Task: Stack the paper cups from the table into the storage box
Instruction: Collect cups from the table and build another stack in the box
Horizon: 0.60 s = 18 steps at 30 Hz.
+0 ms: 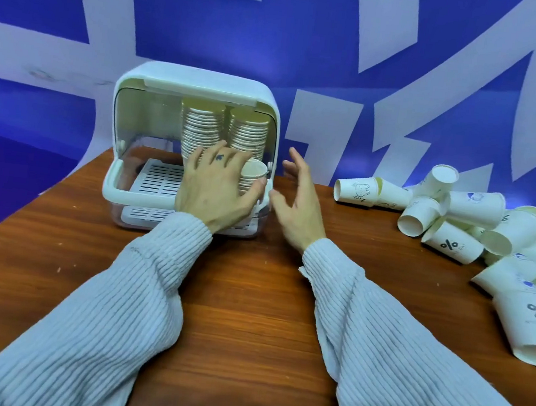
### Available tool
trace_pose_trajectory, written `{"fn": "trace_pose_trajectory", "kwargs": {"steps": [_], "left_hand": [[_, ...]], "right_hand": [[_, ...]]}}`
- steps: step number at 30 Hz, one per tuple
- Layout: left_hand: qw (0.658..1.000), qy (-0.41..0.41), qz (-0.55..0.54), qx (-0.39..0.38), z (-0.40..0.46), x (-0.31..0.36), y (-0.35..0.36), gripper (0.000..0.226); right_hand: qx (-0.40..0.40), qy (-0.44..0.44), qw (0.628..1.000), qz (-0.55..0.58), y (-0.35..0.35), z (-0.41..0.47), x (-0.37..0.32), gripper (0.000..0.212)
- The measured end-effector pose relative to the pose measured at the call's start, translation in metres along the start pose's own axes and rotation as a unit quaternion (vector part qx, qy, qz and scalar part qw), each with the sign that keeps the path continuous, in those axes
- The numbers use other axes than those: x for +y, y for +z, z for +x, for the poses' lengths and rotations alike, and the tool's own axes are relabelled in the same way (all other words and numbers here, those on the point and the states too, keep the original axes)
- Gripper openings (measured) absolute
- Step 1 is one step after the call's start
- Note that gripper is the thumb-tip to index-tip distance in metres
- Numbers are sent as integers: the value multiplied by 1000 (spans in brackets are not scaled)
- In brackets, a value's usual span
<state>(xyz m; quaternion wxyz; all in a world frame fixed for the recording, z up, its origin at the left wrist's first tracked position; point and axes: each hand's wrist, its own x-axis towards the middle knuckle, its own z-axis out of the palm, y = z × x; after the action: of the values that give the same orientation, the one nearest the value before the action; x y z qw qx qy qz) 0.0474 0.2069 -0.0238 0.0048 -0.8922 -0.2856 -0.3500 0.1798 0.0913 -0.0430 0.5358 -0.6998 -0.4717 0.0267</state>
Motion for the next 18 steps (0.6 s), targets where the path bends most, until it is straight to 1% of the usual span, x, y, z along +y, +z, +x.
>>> {"fn": "trace_pose_trajectory", "kwargs": {"steps": [2, 3, 4, 6, 8, 10, 11, 12, 14, 15, 16, 18], "left_hand": [[999, -1, -8, 50, -4, 2, 1, 61], [998, -2, -15, 66, -5, 3, 2, 61], [997, -2, -21, 75, -5, 5, 2, 61], [996, 5, -24, 85, -5, 6, 5, 60], [996, 14, -18, 92, -5, 6, 7, 59], [995, 20, -15, 98, -5, 6, 7, 57], [995, 20, -15, 99, -5, 6, 7, 57], [995, 19, -14, 99, -5, 6, 7, 57], [995, 16, -11, 98, -5, 5, 7, 58], [995, 15, -11, 98, -5, 5, 7, 58], [995, 15, -12, 98, -5, 5, 7, 57], [995, 12, -11, 96, -5, 6, 6, 57]], "right_hand": [[87, 40, 990, -107, -16, 10, 14, 58], [107, 63, 978, -166, -25, 17, 23, 56], [102, 88, 965, -226, -34, 25, 32, 58], [38, 137, 923, -357, -51, 40, 53, 67], [-20, 161, 876, -454, -65, 49, 71, 73], [-26, 163, 855, -492, -73, 52, 84, 78], [-14, 146, 844, -516, -75, 52, 88, 80], [0, 116, 824, -554, -78, 52, 90, 80], [10, 62, 773, -631, -82, 53, 91, 73], [5, 55, 763, -645, -85, 55, 91, 65], [-2, 58, 765, -641, -88, 56, 92, 60], [-19, 65, 779, -623, -93, 58, 95, 59]]}}
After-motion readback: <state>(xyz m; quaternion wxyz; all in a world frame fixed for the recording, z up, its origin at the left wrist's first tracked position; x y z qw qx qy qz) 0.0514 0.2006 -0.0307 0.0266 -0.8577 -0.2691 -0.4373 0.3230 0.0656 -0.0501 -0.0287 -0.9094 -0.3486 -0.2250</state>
